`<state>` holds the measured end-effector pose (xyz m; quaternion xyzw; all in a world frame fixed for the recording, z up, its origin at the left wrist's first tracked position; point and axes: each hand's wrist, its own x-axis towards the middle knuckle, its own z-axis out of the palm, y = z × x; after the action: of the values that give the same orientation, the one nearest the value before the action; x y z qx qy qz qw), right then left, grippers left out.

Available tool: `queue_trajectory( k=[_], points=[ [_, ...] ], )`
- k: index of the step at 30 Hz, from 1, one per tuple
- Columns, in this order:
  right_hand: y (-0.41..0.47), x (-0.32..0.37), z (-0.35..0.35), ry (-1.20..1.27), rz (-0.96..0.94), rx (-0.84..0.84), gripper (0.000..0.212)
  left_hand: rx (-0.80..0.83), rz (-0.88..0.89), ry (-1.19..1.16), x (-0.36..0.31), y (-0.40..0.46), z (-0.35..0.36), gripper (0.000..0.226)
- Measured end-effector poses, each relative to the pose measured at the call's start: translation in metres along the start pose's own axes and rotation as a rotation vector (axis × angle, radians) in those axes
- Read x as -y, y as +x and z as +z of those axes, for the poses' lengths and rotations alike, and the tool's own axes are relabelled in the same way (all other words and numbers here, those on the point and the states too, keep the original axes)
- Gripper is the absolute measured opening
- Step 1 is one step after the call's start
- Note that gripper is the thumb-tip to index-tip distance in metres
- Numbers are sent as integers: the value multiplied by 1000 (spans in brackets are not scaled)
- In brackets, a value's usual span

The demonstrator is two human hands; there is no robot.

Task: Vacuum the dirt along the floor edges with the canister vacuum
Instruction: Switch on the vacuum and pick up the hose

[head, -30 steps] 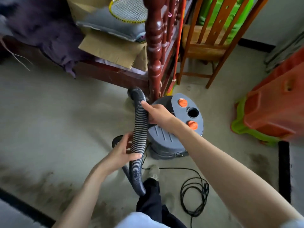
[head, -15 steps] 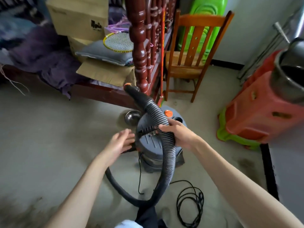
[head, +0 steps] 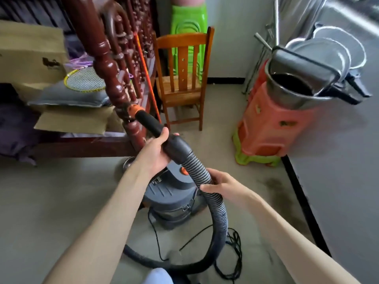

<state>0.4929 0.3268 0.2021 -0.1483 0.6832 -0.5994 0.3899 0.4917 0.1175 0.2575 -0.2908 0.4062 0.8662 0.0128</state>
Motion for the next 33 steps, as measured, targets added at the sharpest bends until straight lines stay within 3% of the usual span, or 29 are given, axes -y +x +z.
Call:
queue_trajectory(
  k=[5,10,13,16,20,24,27,29,33],
  points=[
    [-15,-19,-1,-84,-105,-245,45,-111,113,292,16,8,53,41],
    [-35,-17,-34,6,108,-170,35,6,162,672,41,11,86,66],
    [-49,3,-64,299,76,-400,26,158,200,954,57,5,101,64],
    [-57,35,-87,275,-42,-644,30,283,258,1171,76,-8,119,53],
    [-57,65,-94,56,-85,-687,37,475,322,1276,110,-27,141,58],
    [-57,63,-96,-51,-123,-842,27,509,374,1385,134,-37,154,60],
    [-60,49,-101,-54,-181,-926,19,578,385,1447,135,-33,153,40],
    [-62,36,-104,-49,-184,-961,22,574,392,1504,131,-26,138,26],
    [-57,9,-102,70,-123,-1032,21,494,318,1622,126,-1,79,29]
  ],
)
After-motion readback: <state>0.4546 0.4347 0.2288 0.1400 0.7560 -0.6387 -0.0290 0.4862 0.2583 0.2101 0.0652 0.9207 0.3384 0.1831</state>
